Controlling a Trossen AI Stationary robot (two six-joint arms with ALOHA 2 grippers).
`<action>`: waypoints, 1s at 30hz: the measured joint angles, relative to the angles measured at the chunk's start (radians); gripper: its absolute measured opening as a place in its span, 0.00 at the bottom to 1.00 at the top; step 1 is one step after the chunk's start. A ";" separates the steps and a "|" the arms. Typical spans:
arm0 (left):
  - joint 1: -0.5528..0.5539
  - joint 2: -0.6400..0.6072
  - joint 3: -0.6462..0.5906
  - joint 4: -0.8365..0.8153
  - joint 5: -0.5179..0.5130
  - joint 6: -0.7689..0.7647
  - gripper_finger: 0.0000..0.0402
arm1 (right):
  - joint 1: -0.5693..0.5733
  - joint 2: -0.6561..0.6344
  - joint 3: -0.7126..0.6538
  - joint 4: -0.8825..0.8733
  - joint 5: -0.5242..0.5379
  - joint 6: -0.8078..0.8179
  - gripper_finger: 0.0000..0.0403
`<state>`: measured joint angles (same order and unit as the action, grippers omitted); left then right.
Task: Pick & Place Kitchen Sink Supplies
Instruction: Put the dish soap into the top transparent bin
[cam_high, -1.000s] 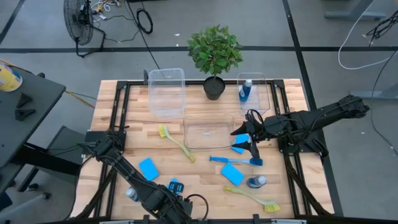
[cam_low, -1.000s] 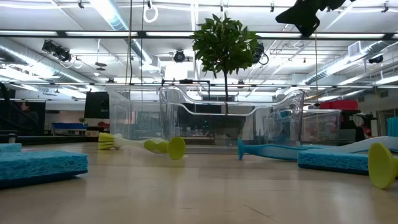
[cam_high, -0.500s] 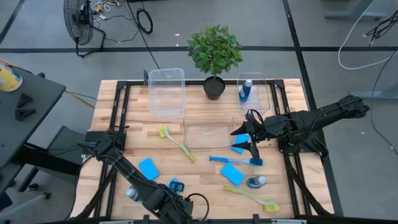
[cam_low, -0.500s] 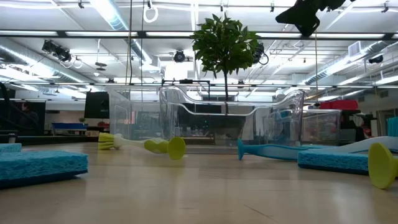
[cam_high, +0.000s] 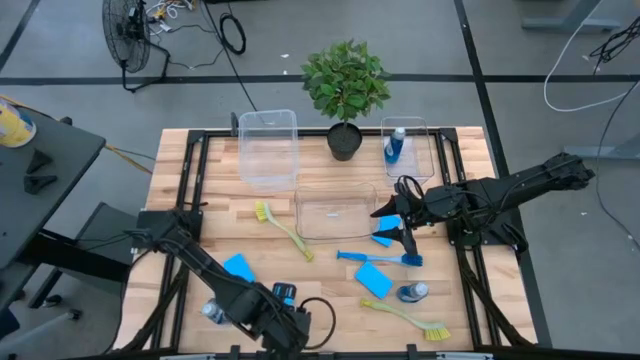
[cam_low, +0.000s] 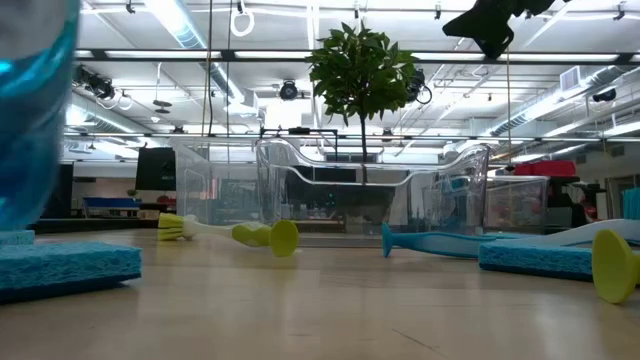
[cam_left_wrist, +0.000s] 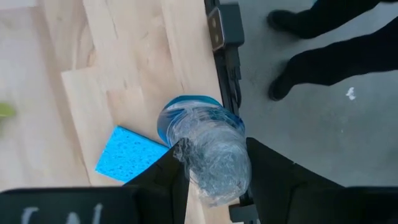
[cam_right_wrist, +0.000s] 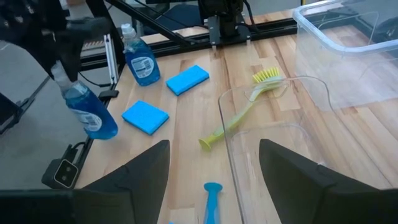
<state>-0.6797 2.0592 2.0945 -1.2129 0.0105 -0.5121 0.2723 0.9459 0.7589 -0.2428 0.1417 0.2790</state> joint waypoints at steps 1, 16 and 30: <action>0.006 -0.010 0.000 -0.001 -0.001 0.000 0.34 | 0.000 0.000 0.000 -0.001 0.000 0.000 0.62; 0.119 -0.218 0.000 -0.008 -0.045 0.052 0.34 | 0.013 0.000 0.000 0.103 -0.116 0.021 0.62; 0.283 -0.373 0.000 0.009 -0.061 0.402 0.33 | 0.014 0.000 0.000 0.262 -0.074 0.084 0.62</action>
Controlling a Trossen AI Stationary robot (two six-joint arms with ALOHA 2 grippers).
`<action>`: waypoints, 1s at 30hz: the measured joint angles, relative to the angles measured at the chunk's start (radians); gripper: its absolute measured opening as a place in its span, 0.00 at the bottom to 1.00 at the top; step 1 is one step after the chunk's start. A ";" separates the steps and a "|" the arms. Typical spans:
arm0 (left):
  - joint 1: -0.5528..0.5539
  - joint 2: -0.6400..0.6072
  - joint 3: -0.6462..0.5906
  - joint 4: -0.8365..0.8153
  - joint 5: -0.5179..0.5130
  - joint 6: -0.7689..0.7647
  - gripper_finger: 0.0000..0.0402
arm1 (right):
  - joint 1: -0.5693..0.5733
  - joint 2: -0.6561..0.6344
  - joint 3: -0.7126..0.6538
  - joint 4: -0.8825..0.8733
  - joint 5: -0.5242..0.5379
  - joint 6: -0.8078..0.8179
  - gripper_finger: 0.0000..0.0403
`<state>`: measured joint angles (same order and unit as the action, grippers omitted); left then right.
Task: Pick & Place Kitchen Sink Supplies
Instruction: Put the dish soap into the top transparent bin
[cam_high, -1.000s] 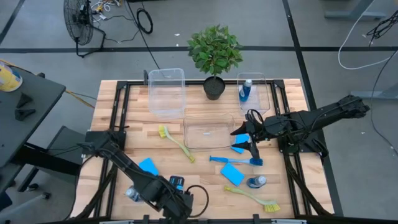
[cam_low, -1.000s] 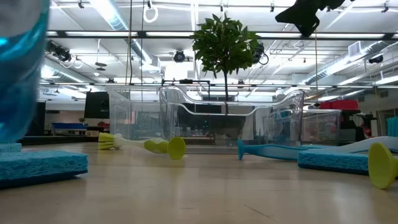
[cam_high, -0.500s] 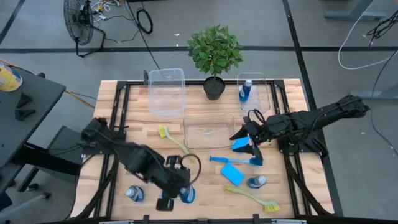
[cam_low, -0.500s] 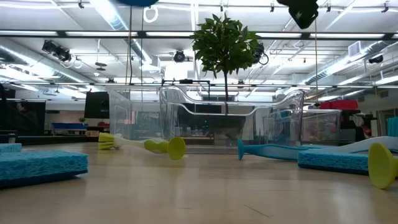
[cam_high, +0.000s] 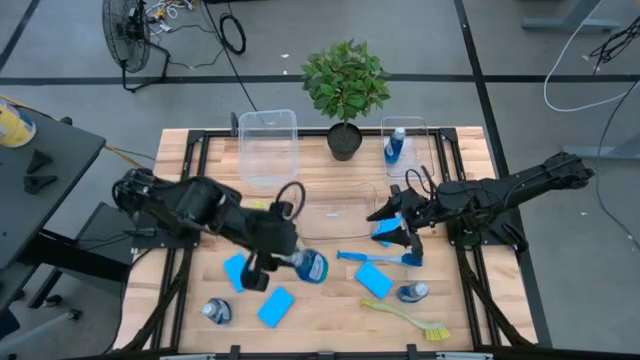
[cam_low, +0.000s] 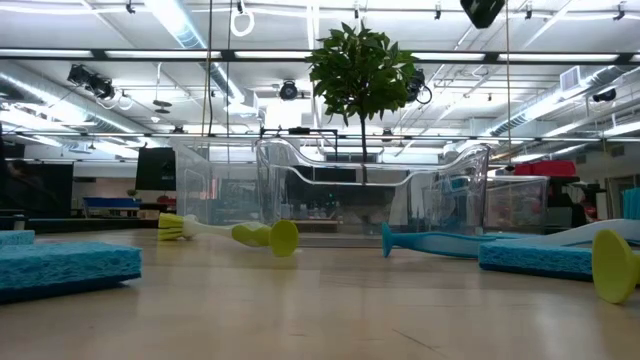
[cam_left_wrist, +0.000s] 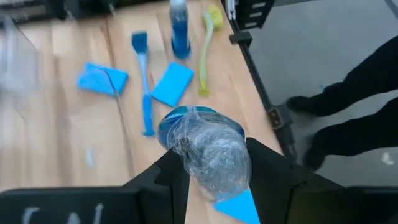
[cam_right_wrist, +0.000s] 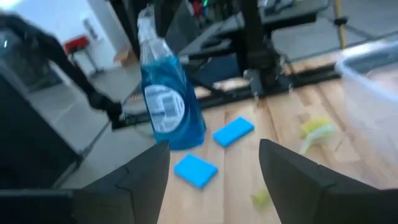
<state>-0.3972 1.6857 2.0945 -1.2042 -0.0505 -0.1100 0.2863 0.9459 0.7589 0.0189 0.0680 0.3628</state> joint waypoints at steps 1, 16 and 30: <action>0.012 -0.007 0.000 0.008 0.011 0.037 0.33 | 0.000 0.000 0.000 0.016 0.008 0.003 0.62; 0.159 -0.054 0.001 0.209 0.168 0.515 0.33 | -0.001 0.002 0.000 0.312 0.073 0.091 0.62; 0.267 -0.053 0.001 0.420 0.238 0.606 0.33 | -0.002 0.007 0.000 0.409 -0.005 0.105 0.62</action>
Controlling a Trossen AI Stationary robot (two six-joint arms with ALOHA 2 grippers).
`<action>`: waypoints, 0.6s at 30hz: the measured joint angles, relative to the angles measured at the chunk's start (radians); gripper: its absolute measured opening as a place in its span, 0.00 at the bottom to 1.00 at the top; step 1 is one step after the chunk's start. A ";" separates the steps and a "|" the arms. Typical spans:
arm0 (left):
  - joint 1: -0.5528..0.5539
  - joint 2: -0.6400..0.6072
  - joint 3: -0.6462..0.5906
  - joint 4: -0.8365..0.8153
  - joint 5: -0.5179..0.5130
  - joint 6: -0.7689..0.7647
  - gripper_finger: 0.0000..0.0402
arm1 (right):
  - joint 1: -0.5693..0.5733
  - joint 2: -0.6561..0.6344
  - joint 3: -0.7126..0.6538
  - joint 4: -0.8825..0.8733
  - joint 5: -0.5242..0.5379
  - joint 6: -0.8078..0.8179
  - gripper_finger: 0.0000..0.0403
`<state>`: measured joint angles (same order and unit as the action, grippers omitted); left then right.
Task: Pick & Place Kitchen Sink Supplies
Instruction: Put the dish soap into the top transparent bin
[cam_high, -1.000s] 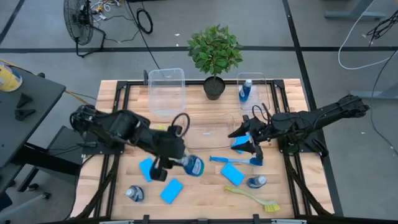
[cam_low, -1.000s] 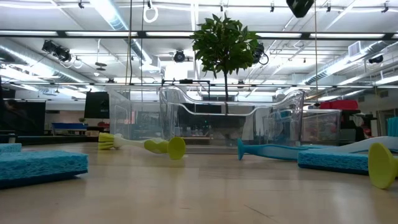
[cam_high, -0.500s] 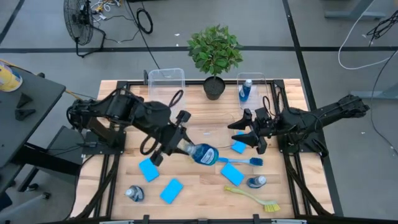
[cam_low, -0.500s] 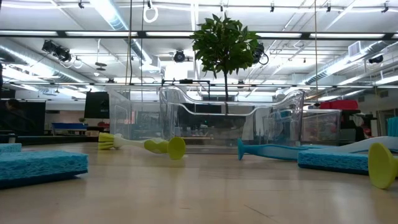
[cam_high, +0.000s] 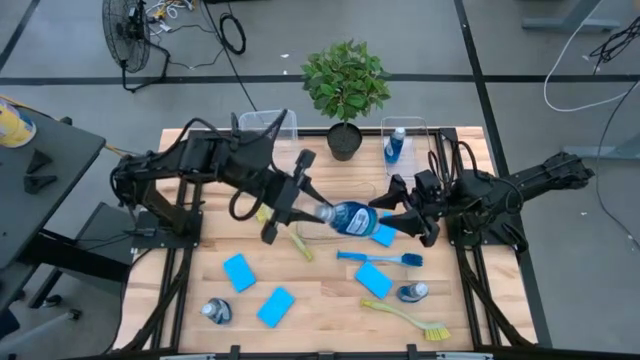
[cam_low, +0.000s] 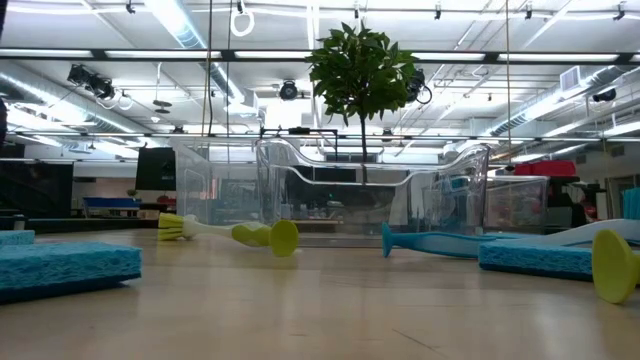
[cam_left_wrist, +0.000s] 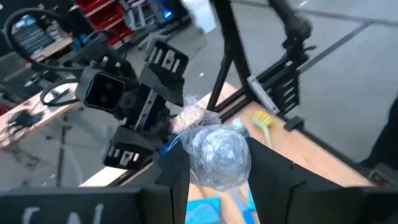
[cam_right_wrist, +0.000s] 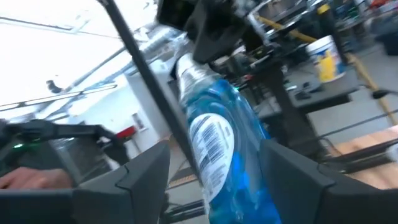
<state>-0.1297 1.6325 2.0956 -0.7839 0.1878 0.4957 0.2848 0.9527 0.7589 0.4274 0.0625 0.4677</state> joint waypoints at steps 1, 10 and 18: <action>0.006 0.000 0.000 0.006 0.029 -0.002 0.33 | 0.000 0.000 0.000 0.000 -0.023 0.006 0.62; 0.021 0.004 0.000 0.047 0.150 -0.013 0.33 | -0.008 0.008 0.000 -0.006 -0.055 -0.009 0.62; 0.021 0.018 0.000 0.057 0.151 -0.018 0.33 | -0.032 0.075 0.000 0.028 -0.097 -0.003 0.62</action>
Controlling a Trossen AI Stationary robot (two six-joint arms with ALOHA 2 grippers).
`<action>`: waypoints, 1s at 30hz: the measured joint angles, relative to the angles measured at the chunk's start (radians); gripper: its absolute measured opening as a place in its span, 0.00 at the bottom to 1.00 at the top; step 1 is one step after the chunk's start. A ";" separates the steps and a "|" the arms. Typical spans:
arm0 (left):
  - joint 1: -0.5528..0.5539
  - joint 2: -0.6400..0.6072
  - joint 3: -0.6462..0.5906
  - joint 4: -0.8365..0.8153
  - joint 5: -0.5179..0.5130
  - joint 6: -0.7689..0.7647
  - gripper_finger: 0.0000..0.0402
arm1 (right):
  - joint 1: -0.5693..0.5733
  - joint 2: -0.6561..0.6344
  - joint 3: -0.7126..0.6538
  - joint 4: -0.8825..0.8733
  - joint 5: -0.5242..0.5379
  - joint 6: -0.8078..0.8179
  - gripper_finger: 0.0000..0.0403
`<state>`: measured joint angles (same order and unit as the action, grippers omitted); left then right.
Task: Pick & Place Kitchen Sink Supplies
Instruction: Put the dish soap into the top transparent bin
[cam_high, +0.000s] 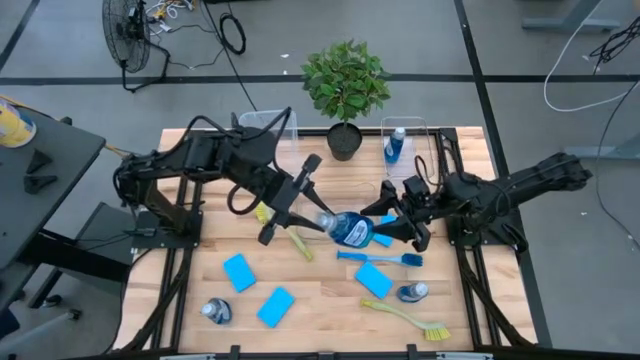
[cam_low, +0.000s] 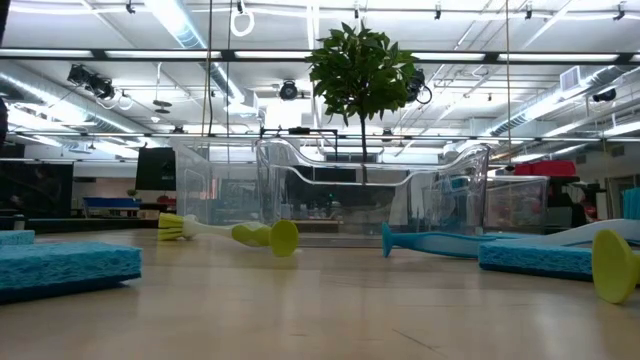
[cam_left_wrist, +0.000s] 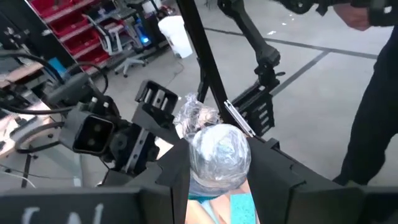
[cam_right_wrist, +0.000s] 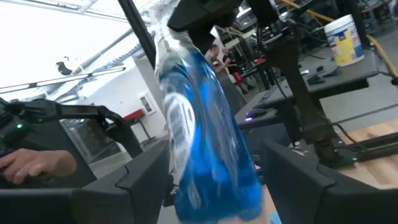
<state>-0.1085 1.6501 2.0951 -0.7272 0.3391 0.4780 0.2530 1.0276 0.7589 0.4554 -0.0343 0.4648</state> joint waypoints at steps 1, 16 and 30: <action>0.000 0.004 -0.001 -0.005 0.003 -0.001 0.33 | -0.003 0.011 0.000 0.012 -0.010 0.007 0.62; 0.001 0.074 -0.001 0.005 0.177 -0.105 0.33 | -0.014 0.099 0.000 0.084 -0.143 -0.036 0.62; 0.061 0.131 -0.001 0.077 0.291 -0.163 0.33 | -0.014 0.162 0.001 0.139 -0.273 -0.032 0.62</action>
<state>-0.0471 1.7813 2.0945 -0.6499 0.6301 0.3146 0.2393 1.1896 0.7601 0.5940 -0.3072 0.4328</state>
